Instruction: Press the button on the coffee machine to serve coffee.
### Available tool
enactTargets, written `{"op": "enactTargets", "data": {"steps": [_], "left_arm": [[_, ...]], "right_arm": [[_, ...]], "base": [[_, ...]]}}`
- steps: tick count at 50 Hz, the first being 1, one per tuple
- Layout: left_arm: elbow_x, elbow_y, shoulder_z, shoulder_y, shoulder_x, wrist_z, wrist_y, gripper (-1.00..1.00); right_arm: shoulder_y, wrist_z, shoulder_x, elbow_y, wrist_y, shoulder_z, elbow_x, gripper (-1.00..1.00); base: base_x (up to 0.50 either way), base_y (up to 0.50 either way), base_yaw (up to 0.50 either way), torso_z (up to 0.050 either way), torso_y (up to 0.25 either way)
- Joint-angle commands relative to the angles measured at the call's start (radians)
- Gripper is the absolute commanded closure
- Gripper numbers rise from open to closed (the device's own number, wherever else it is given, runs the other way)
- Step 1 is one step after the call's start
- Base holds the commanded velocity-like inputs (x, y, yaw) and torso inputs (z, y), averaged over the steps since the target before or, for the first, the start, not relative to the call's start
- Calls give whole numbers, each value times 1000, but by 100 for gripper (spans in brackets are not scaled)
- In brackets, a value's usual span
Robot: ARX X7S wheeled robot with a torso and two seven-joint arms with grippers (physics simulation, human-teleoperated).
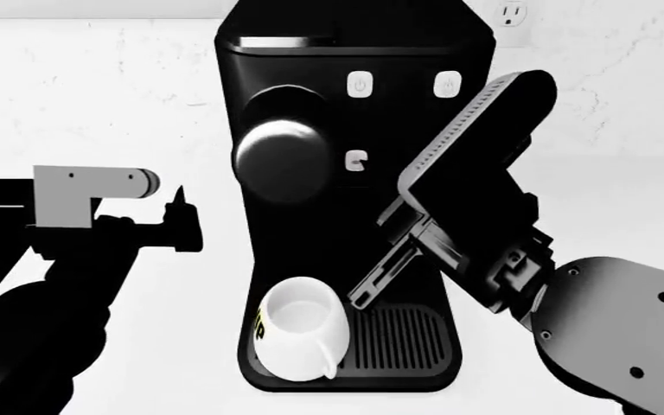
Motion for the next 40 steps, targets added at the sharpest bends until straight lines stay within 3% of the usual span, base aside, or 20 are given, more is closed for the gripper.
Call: {"op": "enactTargets", "data": {"steps": [1,40], "left_arm": [[4,-2,8,-4,2,-10,2,-100],[-3,-14,9,6,-7,-9,20,-100]], "right_arm": [[-7,-16,-4,25,-29,-27,-34,100],[-6,-7,-24,67,-53,-117,-119,100]], "base": [[0,0,0,0,0],[0,0,0,0,0]]}}
